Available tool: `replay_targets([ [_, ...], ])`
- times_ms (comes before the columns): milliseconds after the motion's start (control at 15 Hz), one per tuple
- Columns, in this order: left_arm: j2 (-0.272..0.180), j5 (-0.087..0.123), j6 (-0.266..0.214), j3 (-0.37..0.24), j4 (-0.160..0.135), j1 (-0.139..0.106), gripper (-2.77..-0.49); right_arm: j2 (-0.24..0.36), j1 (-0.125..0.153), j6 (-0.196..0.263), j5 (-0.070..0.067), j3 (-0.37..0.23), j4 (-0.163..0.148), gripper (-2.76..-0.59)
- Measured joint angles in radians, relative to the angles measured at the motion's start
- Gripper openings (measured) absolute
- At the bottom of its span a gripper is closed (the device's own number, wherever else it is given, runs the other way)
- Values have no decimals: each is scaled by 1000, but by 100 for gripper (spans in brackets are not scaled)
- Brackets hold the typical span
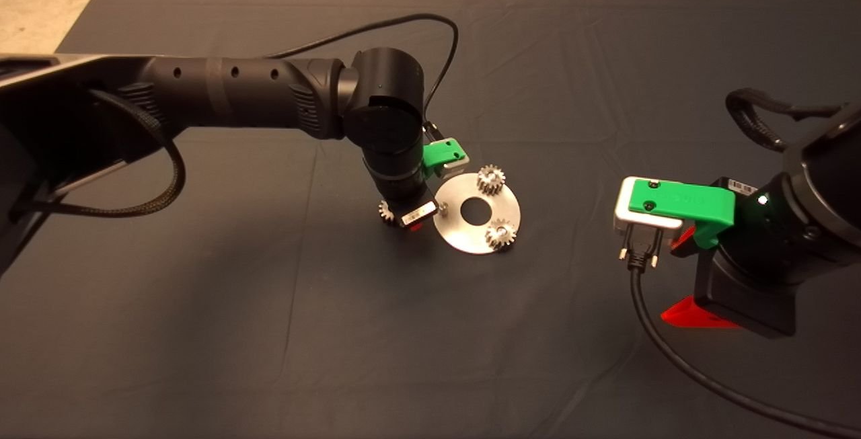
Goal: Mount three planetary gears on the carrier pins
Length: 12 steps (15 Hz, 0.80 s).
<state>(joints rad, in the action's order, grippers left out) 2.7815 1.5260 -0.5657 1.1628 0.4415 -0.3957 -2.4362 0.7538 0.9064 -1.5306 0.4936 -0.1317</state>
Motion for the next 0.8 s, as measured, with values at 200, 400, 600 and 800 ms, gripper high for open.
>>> replay_targets([
  [200,-1,0,17,7,8,0,-164,-3,0,0,0,-2,0,-160],
  [400,-6,0,32,15,19,16,-164,-5,0,0,0,-6,0,-160],
  [600,-6,0,40,26,38,27,-164,-14,0,0,0,-6,0,-160],
  [800,-12,0,49,32,60,41,-164,-23,0,0,0,-6,0,-160],
])
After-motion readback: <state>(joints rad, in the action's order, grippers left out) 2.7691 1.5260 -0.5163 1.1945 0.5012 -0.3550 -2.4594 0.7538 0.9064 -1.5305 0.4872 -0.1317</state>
